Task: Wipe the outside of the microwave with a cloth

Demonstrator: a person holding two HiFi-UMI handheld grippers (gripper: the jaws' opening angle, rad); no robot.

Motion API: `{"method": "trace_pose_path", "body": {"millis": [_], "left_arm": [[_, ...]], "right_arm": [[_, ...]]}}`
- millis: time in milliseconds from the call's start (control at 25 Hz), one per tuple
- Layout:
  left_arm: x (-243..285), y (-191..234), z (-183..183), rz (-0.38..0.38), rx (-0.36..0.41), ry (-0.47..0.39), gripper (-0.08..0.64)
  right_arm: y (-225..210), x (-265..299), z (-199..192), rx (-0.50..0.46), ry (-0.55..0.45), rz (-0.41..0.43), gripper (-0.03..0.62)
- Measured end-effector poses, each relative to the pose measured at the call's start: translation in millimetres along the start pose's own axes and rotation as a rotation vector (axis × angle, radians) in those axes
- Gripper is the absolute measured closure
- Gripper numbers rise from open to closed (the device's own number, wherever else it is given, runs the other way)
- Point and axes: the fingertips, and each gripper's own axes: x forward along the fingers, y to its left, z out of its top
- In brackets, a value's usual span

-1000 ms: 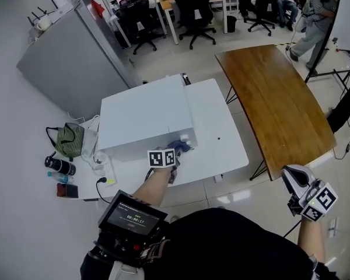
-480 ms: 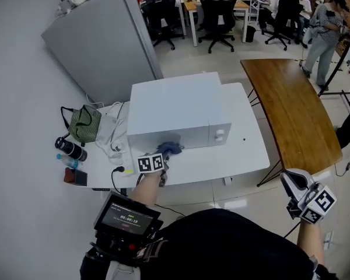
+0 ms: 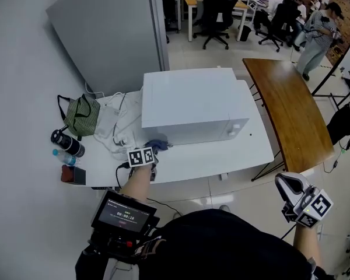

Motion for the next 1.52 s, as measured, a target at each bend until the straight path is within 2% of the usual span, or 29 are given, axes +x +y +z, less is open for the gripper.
{"method": "trace_pose_path", "body": {"millis": [200, 600, 720, 840, 920, 1000, 1240, 1400, 1520], "left_arm": [[33, -64, -8, -0.045, 0.018, 0.037, 0.504], [127, -247, -28, -0.085, 0.088, 0.103, 0.503], [142, -275, -31, -0.096, 0.106, 0.110, 0.503], [139, -282, -31, -0.126, 0.131, 0.099, 0.503], [127, -274, -31, -0.149, 0.129, 0.078, 0.503], [108, -247, -32, -0.142, 0.081, 0.056, 0.503], [27, -76, -36, 0.007, -0.114, -0.021, 0.503], [-13, 13, -24, 0.064, -0.135, -0.048, 0.503], [-13, 33, -25, 0.053, -0.138, -0.041, 0.503]], "right_arm": [[-37, -37, -8, 0.013, -0.028, -0.035, 0.588], [-174, -168, -31, 0.069, -0.090, -0.130, 0.588], [-188, -189, -38, 0.075, -0.095, -0.148, 0.588], [-185, -192, -41, 0.078, -0.087, -0.152, 0.588], [-174, -183, -38, 0.076, -0.080, -0.140, 0.588], [-154, -163, -30, 0.063, -0.075, -0.115, 0.588], [-73, -70, 5, -0.017, -0.039, 0.002, 0.588], [-14, -16, 14, -0.038, -0.012, 0.053, 0.588], [17, 9, 26, -0.025, -0.013, 0.076, 0.588]]}}
